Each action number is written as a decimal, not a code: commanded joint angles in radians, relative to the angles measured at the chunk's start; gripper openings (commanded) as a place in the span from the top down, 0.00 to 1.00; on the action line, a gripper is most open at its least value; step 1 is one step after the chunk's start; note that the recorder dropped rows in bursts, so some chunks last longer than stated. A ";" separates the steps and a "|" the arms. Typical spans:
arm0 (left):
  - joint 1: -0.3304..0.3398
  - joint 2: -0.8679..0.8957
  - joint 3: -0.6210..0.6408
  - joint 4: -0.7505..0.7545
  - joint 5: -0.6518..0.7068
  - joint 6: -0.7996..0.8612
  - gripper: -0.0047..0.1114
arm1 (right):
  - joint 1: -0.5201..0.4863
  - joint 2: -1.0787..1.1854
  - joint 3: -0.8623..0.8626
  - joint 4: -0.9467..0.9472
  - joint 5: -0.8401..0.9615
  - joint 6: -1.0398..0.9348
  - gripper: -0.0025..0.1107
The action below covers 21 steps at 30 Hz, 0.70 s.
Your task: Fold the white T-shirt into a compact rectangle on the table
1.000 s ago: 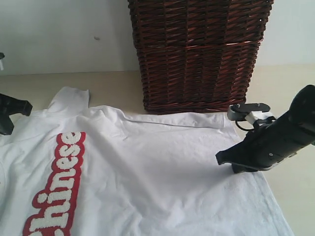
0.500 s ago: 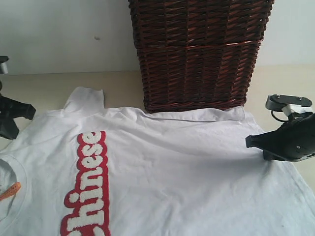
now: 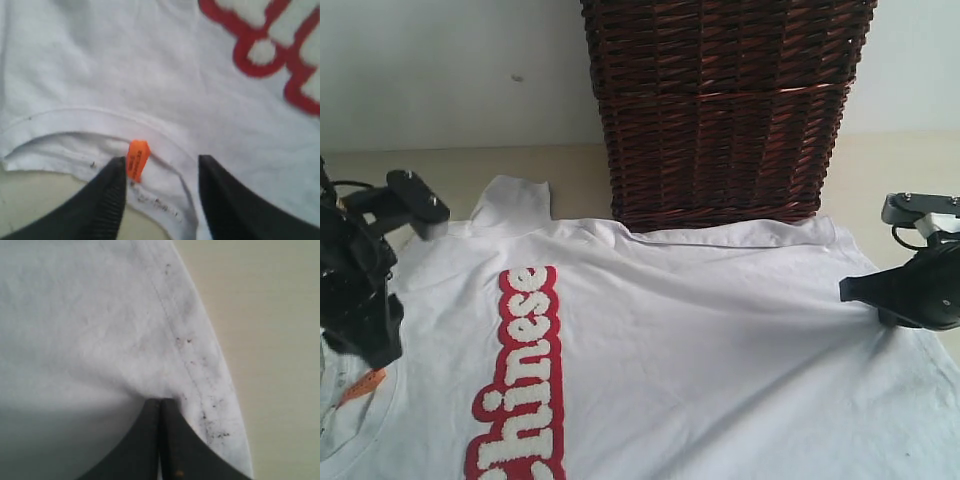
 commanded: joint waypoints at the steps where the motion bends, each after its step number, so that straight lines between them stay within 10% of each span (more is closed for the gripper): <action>1: -0.007 0.000 0.092 0.143 -0.003 0.147 0.31 | -0.013 -0.029 0.039 -0.031 0.111 0.001 0.98; 7: -0.007 0.000 0.177 0.287 -0.193 0.194 0.06 | -0.013 -0.085 0.039 0.015 0.106 -0.035 0.98; 21: 0.010 0.001 0.177 0.340 -0.292 0.487 0.05 | -0.013 -0.196 0.037 0.027 0.083 -0.067 0.98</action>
